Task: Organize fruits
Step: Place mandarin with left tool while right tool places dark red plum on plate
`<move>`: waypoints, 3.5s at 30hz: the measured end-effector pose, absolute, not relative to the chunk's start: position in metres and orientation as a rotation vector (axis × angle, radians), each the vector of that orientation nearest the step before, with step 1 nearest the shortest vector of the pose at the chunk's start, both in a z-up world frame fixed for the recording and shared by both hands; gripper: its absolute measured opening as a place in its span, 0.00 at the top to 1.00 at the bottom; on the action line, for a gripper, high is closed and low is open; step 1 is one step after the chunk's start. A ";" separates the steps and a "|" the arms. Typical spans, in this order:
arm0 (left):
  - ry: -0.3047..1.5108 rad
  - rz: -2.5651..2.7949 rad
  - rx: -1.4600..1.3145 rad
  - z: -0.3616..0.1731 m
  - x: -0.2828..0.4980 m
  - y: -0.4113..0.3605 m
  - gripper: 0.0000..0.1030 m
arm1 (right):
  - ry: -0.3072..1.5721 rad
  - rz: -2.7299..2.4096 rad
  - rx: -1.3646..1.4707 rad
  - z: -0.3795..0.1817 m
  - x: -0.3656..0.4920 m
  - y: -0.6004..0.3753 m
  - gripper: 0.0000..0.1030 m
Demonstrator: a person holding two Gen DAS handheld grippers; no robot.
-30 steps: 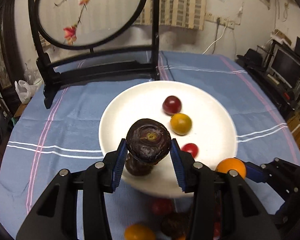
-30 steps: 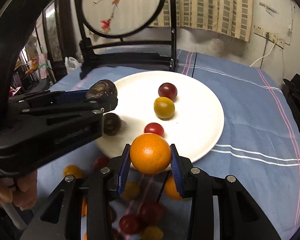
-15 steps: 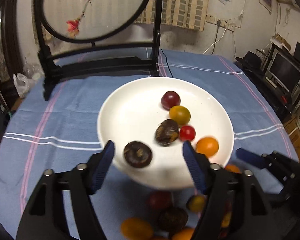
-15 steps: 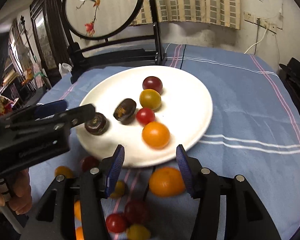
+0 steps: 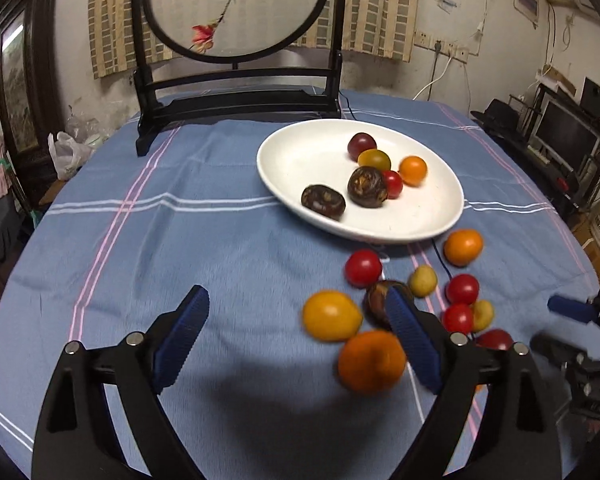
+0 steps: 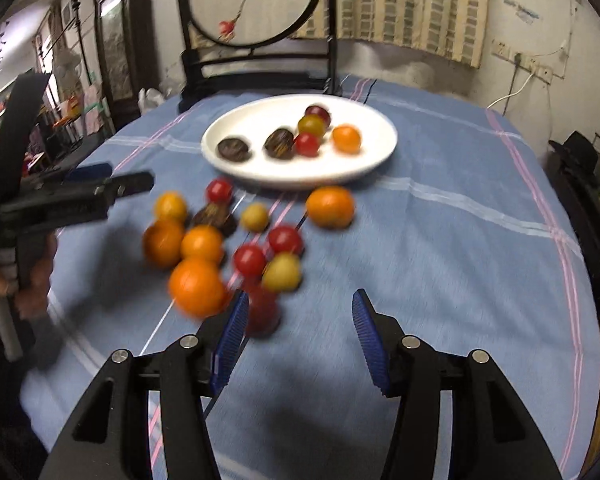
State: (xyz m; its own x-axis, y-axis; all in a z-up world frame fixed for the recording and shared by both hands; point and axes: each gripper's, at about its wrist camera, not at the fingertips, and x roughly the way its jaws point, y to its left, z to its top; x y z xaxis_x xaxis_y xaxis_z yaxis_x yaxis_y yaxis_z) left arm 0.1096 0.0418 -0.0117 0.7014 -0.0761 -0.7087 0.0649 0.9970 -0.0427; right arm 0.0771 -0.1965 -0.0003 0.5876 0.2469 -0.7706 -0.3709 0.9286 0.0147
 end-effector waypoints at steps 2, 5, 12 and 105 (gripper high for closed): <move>0.789 -0.070 -0.018 -0.017 0.104 0.045 0.15 | 0.883 0.398 -0.150 -0.003 0.064 -0.194 0.47; 0.823 -0.064 -0.023 -0.025 0.100 0.050 0.15 | 0.903 0.406 -0.220 -0.011 0.054 -0.181 0.47; 0.822 -0.067 -0.015 -0.026 0.089 0.057 0.15 | 0.933 0.376 -0.325 -0.031 0.063 -0.153 0.47; 0.769 -0.007 0.011 0.001 0.171 0.018 0.21 | 0.854 0.375 -0.018 0.006 0.168 -0.172 0.47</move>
